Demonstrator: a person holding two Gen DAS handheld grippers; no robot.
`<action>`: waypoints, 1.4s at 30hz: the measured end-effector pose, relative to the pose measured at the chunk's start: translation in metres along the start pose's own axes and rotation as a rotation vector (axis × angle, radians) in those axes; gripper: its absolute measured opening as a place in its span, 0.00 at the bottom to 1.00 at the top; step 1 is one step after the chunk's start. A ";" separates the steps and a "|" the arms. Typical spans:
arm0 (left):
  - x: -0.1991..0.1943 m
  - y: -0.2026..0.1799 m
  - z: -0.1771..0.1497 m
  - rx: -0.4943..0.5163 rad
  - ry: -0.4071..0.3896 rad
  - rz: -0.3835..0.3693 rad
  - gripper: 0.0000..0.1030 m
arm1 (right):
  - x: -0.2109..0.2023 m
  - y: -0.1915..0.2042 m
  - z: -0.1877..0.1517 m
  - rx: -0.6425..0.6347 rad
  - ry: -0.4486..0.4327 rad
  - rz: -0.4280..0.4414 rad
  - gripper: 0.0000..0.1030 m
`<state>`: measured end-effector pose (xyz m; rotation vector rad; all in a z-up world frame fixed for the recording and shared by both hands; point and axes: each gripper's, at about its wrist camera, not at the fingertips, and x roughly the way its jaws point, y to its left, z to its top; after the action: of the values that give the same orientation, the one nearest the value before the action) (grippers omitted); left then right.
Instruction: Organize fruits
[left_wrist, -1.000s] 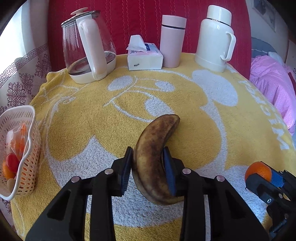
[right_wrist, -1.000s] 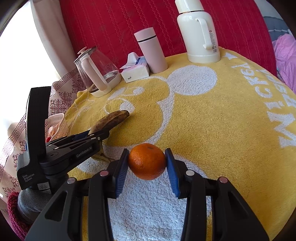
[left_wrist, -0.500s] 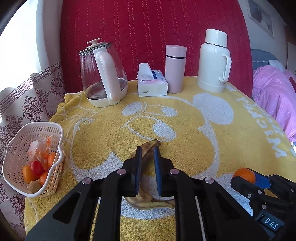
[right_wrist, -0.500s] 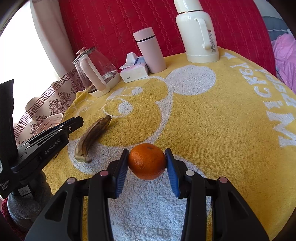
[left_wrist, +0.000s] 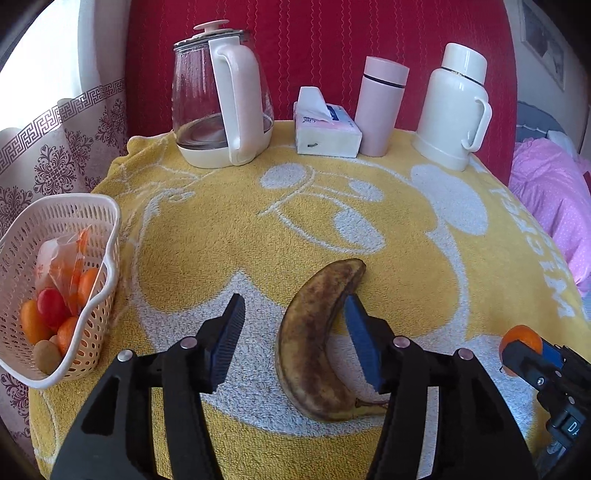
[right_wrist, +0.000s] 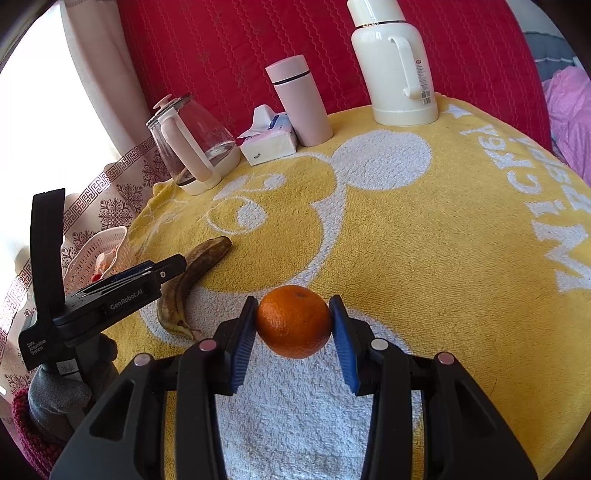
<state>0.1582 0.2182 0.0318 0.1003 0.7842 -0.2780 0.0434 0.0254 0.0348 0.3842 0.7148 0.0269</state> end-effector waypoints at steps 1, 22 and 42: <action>0.005 0.000 -0.001 -0.001 0.016 -0.006 0.58 | 0.000 0.000 0.000 0.000 -0.001 0.000 0.39; -0.020 0.005 0.004 -0.034 -0.106 0.031 0.31 | -0.002 0.003 -0.002 -0.007 -0.006 0.002 0.39; -0.087 0.069 0.012 -0.217 -0.284 0.131 0.30 | -0.003 0.003 -0.001 -0.011 -0.008 0.004 0.39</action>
<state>0.1270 0.3004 0.1011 -0.0909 0.5184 -0.0788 0.0407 0.0278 0.0368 0.3751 0.7055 0.0331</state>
